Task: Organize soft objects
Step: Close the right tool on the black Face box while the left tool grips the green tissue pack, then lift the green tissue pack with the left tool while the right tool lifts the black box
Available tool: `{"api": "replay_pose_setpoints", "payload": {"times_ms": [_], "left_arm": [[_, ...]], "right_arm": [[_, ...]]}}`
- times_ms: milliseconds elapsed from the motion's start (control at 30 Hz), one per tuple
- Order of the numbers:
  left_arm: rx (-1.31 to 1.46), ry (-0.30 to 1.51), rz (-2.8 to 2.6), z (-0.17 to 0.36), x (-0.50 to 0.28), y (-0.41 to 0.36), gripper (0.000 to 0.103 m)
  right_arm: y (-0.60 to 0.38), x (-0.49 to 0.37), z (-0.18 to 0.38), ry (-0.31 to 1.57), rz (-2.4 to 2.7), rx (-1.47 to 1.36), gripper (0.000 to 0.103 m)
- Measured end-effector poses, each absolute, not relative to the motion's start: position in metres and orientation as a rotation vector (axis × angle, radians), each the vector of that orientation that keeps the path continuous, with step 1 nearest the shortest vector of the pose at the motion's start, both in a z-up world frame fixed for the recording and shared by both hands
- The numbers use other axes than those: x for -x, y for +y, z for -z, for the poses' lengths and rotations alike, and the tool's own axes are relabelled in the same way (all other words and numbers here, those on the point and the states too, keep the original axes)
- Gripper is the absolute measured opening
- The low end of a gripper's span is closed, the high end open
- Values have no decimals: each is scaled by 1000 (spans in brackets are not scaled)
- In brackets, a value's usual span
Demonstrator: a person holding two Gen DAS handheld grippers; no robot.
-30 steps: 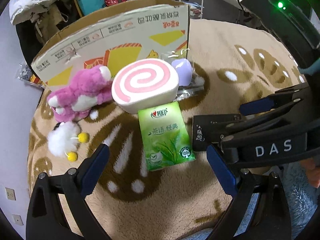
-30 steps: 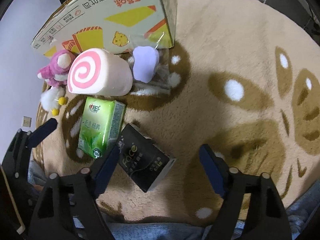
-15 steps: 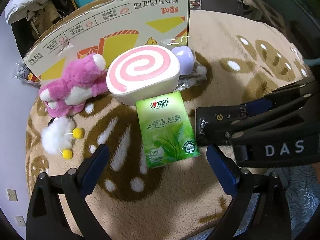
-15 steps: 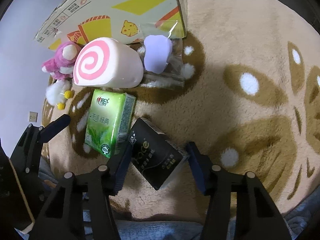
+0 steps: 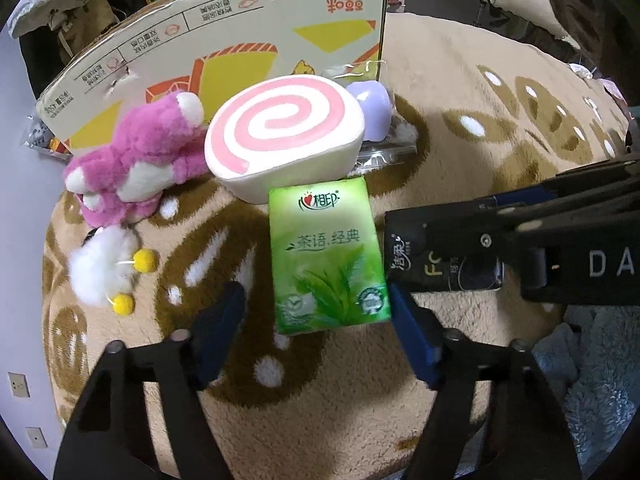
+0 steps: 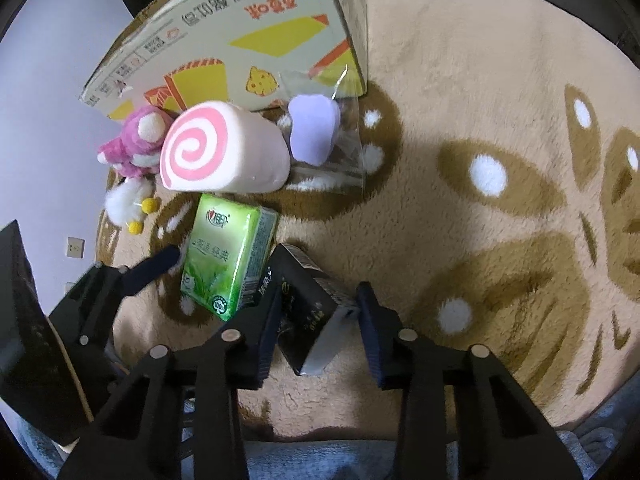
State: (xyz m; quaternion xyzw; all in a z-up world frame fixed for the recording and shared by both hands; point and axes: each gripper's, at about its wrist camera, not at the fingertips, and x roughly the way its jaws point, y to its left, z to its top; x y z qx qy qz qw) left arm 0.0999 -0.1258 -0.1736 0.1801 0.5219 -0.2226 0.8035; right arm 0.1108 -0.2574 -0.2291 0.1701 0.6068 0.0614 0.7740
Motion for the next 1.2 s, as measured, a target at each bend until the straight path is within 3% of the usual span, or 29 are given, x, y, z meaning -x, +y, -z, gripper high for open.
{"api": "replay_pose_setpoints", "payload": {"times_ms": [67, 533, 1200], "left_arm": [[-368, 1137, 495, 174, -103, -128, 53], [-345, 1065, 474, 154, -97, -131, 52], [-243, 739, 315, 63, -75, -71, 52]], "right_arm": [[-256, -110, 222, 1295, -136, -353, 34], [-250, -103, 185, 1109, -111, -259, 25], [-255, -73, 114, 765, -70, -166, 24]]}}
